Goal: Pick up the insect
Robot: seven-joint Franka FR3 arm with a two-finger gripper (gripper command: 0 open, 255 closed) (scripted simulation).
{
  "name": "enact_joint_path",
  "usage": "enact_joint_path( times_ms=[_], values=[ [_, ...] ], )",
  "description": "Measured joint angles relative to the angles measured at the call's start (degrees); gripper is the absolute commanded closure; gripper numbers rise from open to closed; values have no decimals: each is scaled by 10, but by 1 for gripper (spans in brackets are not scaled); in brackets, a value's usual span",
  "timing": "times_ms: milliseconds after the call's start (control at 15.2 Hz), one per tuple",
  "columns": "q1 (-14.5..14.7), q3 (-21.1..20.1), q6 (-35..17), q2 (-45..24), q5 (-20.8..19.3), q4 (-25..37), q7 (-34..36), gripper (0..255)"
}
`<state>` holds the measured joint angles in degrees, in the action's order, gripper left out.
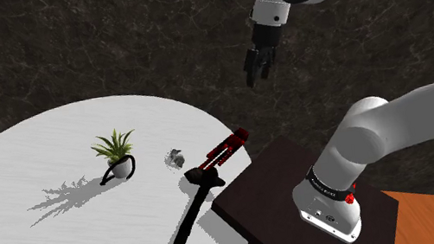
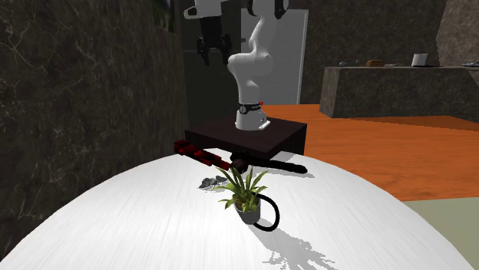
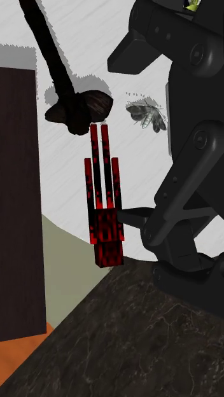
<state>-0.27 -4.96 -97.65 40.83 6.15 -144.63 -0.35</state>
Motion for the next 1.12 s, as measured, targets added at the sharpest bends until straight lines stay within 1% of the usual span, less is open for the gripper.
enact_joint_path(
  times_ms=[264,528,792,1122],
  values=[
    [9,-23,-89,-44,18,-37,18,0],
    [16,-45,-180,-112,31,-53,32,0],
    [22,-68,-276,-193,40,-60,50,0],
    [21,-87,-383,-310,32,-41,70,0]
  ],
)
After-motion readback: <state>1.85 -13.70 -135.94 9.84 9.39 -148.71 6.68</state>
